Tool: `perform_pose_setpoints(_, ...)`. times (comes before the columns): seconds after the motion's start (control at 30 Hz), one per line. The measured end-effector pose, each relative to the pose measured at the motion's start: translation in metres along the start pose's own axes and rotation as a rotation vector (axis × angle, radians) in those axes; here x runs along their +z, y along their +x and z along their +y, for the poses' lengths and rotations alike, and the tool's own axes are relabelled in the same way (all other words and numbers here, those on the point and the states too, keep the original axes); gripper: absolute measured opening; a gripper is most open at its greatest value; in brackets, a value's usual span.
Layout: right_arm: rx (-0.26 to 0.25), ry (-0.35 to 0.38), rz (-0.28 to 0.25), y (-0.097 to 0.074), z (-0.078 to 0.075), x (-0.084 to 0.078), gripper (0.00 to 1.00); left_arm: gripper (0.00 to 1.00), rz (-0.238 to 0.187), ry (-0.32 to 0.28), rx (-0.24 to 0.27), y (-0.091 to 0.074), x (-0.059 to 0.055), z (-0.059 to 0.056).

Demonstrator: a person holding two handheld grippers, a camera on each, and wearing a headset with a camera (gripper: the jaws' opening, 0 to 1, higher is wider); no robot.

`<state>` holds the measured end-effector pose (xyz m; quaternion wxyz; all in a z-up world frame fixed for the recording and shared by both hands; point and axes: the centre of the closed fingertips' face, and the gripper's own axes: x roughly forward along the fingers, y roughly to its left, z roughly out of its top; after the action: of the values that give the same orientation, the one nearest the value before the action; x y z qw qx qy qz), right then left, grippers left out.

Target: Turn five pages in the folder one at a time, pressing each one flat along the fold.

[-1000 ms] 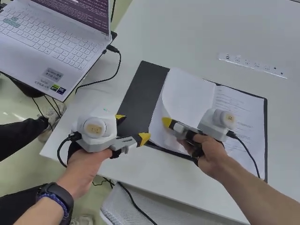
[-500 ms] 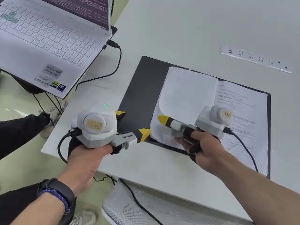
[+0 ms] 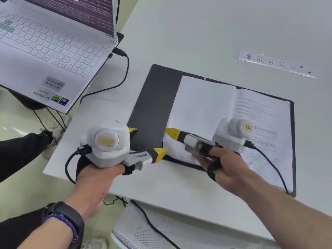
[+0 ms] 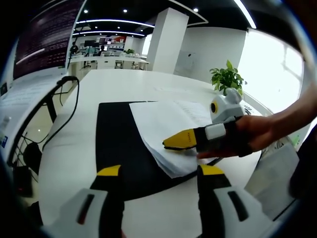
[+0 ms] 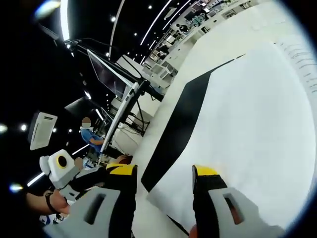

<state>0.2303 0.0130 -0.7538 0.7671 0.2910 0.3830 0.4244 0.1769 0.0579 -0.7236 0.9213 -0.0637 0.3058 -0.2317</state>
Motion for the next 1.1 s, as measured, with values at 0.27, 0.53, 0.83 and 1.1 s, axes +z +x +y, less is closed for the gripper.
perform_pose_setpoints(0.27, 0.005, -0.057, -0.065, -0.028, 0.005, 0.013, 0.5, 0.6, 0.019, 0.022, -0.016, 0.002, -0.005, -0.008)
perform_pose_setpoints(0.53, -0.047, -0.087, -0.103, -0.063, -0.005, 0.017, 0.48, 0.56, 0.035, 0.065, -0.037, 0.009, -0.001, -0.013)
perform_pose_setpoints(0.83, -0.077, -0.071, -0.168, -0.098, -0.015, 0.022, 0.49, 0.43, 0.039, 0.111, -0.081, 0.025, 0.009, -0.025)
perform_pose_setpoints(1.1, -0.104, -0.051, -0.2, -0.111, -0.024, 0.026, 0.48, 0.3, 0.062, 0.141, -0.077, 0.041, 0.008, -0.028)
